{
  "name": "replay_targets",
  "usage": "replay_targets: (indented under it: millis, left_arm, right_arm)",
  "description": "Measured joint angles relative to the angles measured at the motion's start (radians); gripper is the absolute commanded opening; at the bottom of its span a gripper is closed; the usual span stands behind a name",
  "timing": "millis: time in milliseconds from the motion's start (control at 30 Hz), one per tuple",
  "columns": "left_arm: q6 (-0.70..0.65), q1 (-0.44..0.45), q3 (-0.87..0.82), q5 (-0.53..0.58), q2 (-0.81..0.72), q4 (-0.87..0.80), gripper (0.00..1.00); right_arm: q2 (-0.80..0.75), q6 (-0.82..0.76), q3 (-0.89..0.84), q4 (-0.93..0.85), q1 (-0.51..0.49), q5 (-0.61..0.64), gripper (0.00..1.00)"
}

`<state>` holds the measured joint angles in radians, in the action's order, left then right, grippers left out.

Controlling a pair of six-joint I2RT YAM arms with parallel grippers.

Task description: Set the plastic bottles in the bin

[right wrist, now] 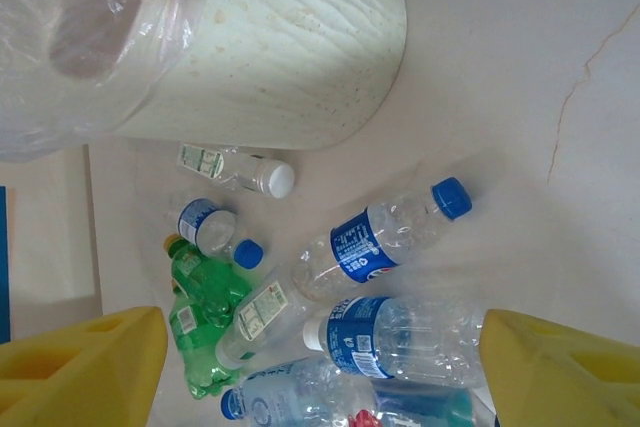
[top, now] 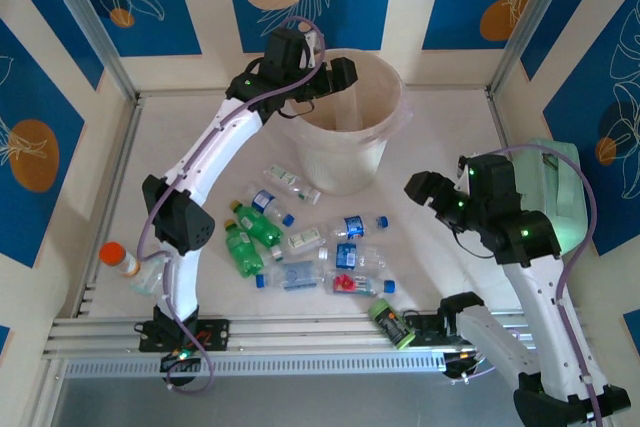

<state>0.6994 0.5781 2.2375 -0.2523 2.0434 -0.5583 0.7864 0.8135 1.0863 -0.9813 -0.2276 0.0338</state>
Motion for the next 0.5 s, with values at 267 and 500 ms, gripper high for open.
replay_targets:
  millis: [267,500]
  left_arm:
    - [-0.032,0.000,-0.028,0.013,-0.083,-0.005,0.89]
    - [-0.077,0.000,-0.418,0.053,-0.487,0.051,0.91]
  right_arm:
    - [0.056,-0.042,0.005,-0.031,-0.044,-0.016,0.84]
    - [0.113,-0.088,0.006,-0.067,-0.240,0.014,0.85]
